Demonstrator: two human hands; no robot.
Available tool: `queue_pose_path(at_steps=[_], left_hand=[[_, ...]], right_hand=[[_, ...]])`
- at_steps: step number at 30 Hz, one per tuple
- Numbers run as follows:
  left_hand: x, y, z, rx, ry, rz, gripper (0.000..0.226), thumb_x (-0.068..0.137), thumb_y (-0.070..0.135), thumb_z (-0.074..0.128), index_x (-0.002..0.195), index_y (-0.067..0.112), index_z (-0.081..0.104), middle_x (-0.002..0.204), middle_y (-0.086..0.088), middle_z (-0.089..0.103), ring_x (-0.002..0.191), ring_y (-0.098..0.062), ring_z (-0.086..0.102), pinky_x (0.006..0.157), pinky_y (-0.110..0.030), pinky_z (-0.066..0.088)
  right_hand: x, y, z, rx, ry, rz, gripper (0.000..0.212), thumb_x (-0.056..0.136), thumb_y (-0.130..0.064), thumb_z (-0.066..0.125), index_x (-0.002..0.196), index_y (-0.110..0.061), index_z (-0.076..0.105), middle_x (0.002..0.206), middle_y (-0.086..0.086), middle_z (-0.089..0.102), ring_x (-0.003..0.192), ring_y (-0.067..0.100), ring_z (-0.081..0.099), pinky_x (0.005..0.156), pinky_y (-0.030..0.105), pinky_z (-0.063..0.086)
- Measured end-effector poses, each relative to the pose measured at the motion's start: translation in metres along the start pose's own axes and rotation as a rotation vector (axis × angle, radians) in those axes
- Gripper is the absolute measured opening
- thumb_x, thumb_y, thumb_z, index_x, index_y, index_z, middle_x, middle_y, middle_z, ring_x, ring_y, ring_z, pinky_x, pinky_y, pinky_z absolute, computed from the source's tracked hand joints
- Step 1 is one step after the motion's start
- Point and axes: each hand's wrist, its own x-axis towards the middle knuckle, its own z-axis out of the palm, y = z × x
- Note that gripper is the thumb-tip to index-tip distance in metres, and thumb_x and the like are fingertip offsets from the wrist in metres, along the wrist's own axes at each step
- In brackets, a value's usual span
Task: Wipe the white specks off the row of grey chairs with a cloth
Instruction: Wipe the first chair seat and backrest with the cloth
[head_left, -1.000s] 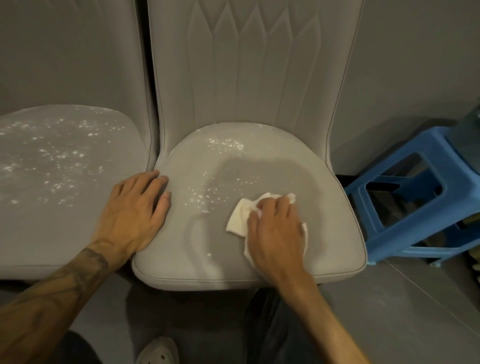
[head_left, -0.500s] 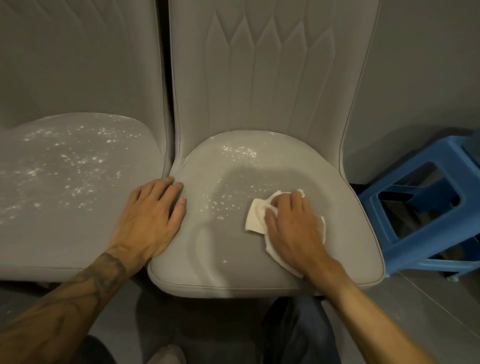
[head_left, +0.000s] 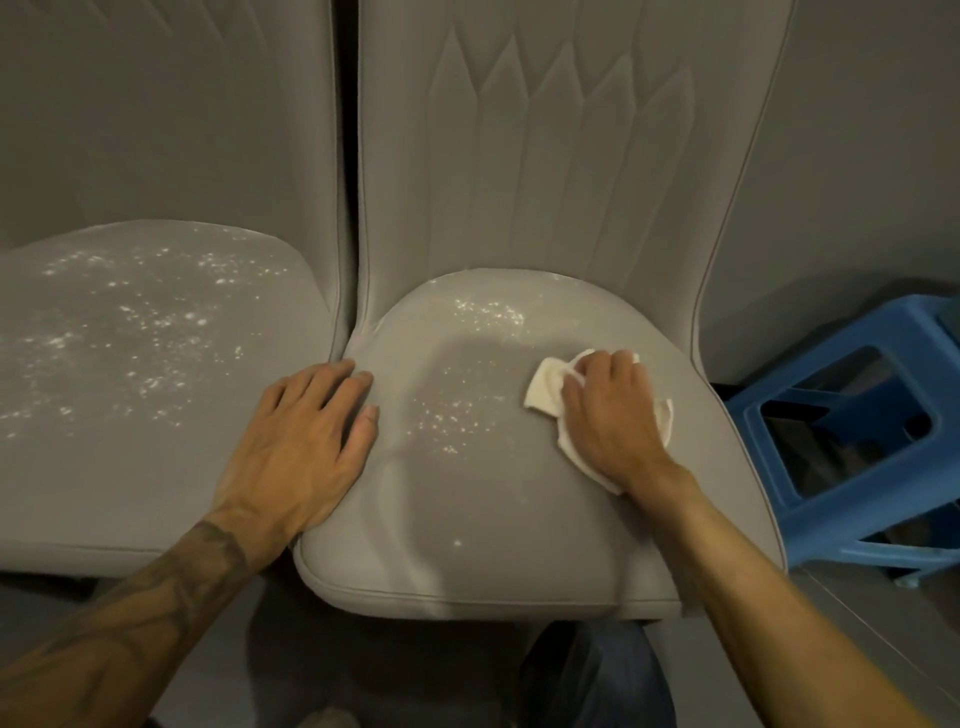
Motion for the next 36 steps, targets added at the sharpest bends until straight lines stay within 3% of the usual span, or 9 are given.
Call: queue_pose_path(at_steps=[3,9,15,18,22,28,34,36], left_hand=[[0.0,0.0,0.0,-0.001,0.004,-0.002,0.054,0.107,0.045,0.032,0.143,0.013,0.058,0.148,-0.009,0.055,0.134,-0.027,0.052,0.113,-0.048,0.04],[-0.001,0.0,-0.001,0.007,0.004,0.002,0.053,0.107,0.044,0.033,0.143,0.014,0.058,0.147,-0.008,0.056,0.133,-0.026,0.052,0.112,-0.047,0.04],[0.001,0.002,-0.002,0.0,0.016,-0.008,0.054,0.106,0.044,0.033,0.141,0.012,0.06,0.145,-0.01,0.058,0.131,-0.028,0.055,0.11,-0.049,0.043],[0.0,0.002,-0.002,0.002,0.01,-0.006,0.054,0.106,0.043,0.034,0.141,0.012,0.06,0.145,-0.01,0.058,0.131,-0.028,0.055,0.11,-0.049,0.043],[0.0,0.0,-0.001,0.015,0.004,-0.002,0.053,0.106,0.043,0.033,0.143,0.014,0.059,0.147,-0.009,0.057,0.132,-0.027,0.054,0.111,-0.048,0.041],[0.001,0.001,-0.001,0.006,0.009,-0.009,0.052,0.106,0.042,0.035,0.142,0.014,0.059,0.147,-0.008,0.057,0.132,-0.026,0.054,0.111,-0.047,0.041],[0.0,0.001,-0.002,0.009,0.005,-0.011,0.052,0.106,0.042,0.035,0.142,0.014,0.059,0.147,-0.009,0.057,0.132,-0.028,0.054,0.111,-0.049,0.041],[0.0,0.001,-0.002,0.003,0.002,-0.011,0.053,0.105,0.042,0.034,0.142,0.013,0.06,0.147,-0.009,0.057,0.132,-0.028,0.055,0.111,-0.049,0.041]], right_hand=[[0.021,-0.008,0.004,-0.131,-0.012,0.095,0.033,0.103,-0.027,0.033,0.113,-0.002,0.053,0.113,0.019,0.055,0.102,0.034,0.045,0.091,0.043,0.031],[-0.019,-0.04,0.006,0.091,0.032,-0.211,0.026,0.099,-0.038,0.038,0.102,-0.016,0.051,0.103,0.006,0.053,0.091,0.025,0.048,0.08,0.04,0.043],[0.044,0.002,0.008,-0.073,-0.004,0.113,0.032,0.102,-0.029,0.037,0.109,-0.003,0.054,0.112,0.019,0.055,0.103,0.034,0.046,0.093,0.043,0.034],[0.034,-0.026,0.015,-0.037,-0.023,-0.007,0.038,0.101,-0.034,0.034,0.115,-0.005,0.053,0.116,0.018,0.055,0.105,0.035,0.046,0.092,0.046,0.038],[0.009,-0.02,0.012,0.117,-0.037,-0.208,0.034,0.097,-0.044,0.034,0.107,-0.017,0.052,0.109,0.007,0.051,0.098,0.026,0.046,0.083,0.041,0.041],[0.068,0.013,0.018,-0.041,-0.012,0.138,0.033,0.101,-0.032,0.041,0.113,-0.004,0.053,0.119,0.019,0.053,0.108,0.036,0.046,0.095,0.043,0.034],[0.044,-0.009,0.023,0.079,-0.011,-0.165,0.036,0.099,-0.04,0.038,0.106,-0.009,0.055,0.109,0.013,0.053,0.097,0.031,0.049,0.082,0.044,0.043],[0.055,0.011,0.021,0.046,-0.013,-0.109,0.033,0.1,-0.037,0.042,0.109,-0.008,0.055,0.112,0.016,0.053,0.101,0.034,0.048,0.085,0.045,0.04]])
